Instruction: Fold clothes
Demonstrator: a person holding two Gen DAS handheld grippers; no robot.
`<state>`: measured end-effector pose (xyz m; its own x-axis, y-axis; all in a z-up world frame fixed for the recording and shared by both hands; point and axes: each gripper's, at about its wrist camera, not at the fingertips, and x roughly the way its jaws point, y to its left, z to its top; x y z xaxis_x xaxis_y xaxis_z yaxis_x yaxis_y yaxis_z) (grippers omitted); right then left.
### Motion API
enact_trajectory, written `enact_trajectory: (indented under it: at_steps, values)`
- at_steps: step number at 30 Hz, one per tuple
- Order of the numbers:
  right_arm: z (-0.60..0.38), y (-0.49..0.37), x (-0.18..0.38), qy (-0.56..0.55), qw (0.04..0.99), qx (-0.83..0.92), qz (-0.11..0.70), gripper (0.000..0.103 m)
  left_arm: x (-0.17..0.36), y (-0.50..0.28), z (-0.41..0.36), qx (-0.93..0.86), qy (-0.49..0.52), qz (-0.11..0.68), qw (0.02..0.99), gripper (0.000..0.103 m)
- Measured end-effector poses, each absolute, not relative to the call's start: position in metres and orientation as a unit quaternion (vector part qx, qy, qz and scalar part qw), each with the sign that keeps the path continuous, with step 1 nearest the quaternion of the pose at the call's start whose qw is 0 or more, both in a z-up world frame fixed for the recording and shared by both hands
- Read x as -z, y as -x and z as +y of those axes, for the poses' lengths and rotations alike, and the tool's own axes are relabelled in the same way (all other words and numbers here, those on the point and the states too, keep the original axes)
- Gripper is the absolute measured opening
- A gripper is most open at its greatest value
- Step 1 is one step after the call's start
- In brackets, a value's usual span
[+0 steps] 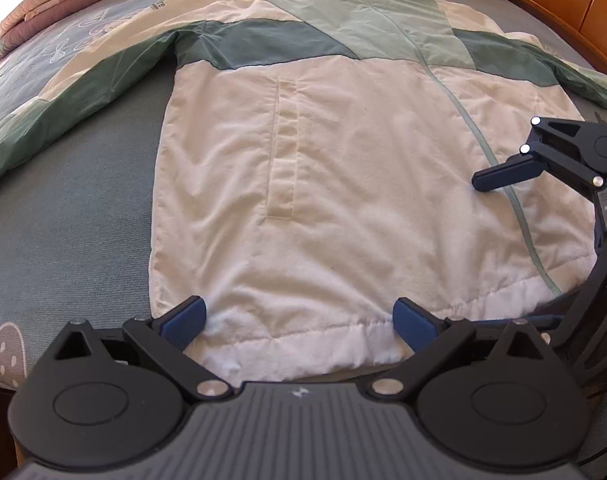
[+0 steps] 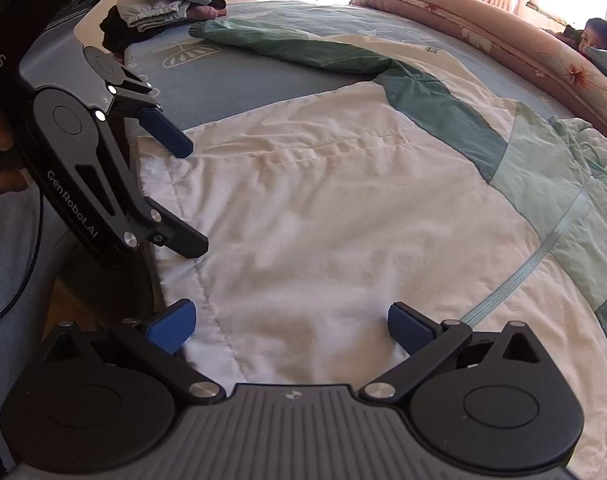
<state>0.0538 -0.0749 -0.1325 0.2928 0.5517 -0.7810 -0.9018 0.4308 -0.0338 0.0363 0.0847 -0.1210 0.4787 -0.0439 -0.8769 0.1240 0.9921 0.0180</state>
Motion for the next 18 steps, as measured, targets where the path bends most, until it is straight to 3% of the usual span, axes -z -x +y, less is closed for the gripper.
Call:
enact_trajectory:
  at_steps: [5,10,13,18]
  values:
    - [-0.096,-0.063,0.114,0.232,0.792,-0.464,0.322,0.103,0.098,-0.069,0.077,0.056,-0.045,0.453,0.889,0.099]
    - [-0.119,-0.120,0.113,0.184,0.852,-0.333,0.358,0.103,0.120,-0.106,0.056,0.068,-0.022,0.457,0.887,0.099]
    - [-0.132,-0.146,0.128,0.161,0.856,-0.274,0.408,0.103,0.137,-0.094,0.045,0.064,-0.042,0.460,0.884,0.100]
    - [-0.142,-0.150,0.135,0.126,0.855,-0.269,0.425,0.103,0.140,-0.046,0.051,0.051,-0.022,0.443,0.895,0.102]
